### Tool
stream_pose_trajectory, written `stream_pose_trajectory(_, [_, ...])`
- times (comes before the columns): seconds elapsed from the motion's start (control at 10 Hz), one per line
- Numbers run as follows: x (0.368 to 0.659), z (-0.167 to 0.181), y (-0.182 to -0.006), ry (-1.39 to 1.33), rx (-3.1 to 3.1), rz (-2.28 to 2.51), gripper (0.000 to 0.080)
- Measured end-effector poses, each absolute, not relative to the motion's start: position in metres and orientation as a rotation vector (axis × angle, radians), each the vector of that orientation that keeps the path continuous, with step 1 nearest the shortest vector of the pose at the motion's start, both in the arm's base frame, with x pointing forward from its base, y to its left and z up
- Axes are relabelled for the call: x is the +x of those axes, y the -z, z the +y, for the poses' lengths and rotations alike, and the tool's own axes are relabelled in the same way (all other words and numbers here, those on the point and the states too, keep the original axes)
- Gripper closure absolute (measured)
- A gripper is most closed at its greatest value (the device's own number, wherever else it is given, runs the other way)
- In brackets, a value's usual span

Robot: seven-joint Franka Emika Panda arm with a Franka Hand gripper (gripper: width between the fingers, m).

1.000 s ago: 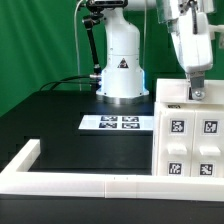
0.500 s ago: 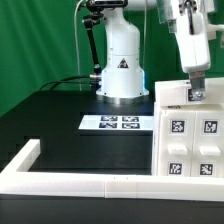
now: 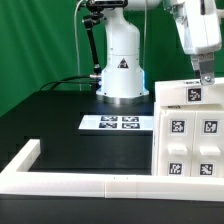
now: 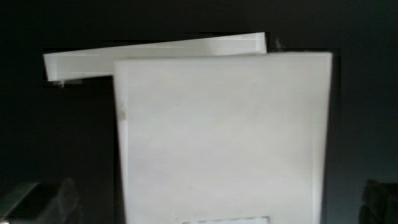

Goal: Assemble cabinet

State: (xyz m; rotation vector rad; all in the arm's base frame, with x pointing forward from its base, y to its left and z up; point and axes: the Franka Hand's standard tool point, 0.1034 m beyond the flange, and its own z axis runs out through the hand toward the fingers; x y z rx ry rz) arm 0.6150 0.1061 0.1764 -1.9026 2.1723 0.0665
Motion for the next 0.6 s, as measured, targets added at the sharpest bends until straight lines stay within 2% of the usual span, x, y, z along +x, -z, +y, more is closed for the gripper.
stream_pose_trajectory(0.3, [0.6147,0.1061,-0.1749,-0.054,-2.012,2.075,0.0002])
stream_pose_trajectory(0.6, [0.6149,0.1042,-0.1808,-0.008,-2.314,1.726,0.0002])
